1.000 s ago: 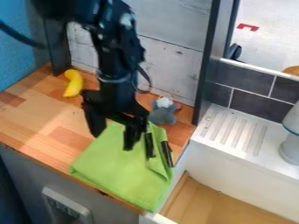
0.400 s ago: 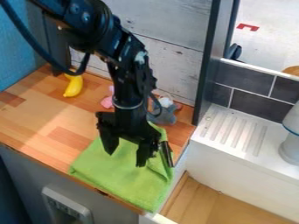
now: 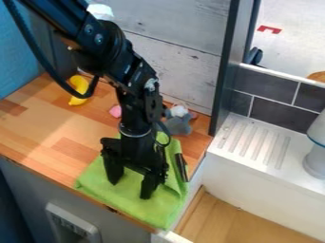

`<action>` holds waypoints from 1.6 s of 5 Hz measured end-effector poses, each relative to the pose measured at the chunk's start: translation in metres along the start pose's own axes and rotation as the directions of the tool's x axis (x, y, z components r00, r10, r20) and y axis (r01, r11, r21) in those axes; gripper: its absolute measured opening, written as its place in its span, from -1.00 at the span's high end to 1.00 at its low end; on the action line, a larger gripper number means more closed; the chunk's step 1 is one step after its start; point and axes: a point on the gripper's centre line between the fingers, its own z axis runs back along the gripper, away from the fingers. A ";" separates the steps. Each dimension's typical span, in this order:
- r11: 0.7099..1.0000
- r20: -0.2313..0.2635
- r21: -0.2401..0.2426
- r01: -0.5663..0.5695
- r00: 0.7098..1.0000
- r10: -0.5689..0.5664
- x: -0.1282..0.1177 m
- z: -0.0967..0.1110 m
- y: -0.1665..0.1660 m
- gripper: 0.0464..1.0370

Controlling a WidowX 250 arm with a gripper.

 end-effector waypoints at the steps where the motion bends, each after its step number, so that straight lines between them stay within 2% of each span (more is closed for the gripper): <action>1: 0.997 -0.004 0.069 0.017 1.000 -0.017 0.001 -0.002 0.016 -0.93; 2: 0.984 -0.048 0.159 -0.080 0.995 0.088 -0.008 -0.002 0.074 -0.93; 3: 0.955 -0.088 0.267 -0.132 0.983 0.160 -0.012 0.002 0.118 -0.93; 4: 0.938 -0.112 0.292 -0.187 0.967 0.227 -0.021 0.008 0.159 -0.93; 5: 0.949 -0.125 0.279 -0.148 0.974 0.189 -0.016 0.008 0.167 -0.93; 6: 0.953 -0.166 0.278 -0.120 0.971 0.171 -0.020 0.008 0.166 -0.93; 7: 0.961 -0.086 0.242 -0.137 0.983 0.161 -0.020 0.039 0.160 -0.93; 8: 0.987 -0.001 0.129 -0.100 0.995 0.101 -0.025 0.077 0.139 -0.93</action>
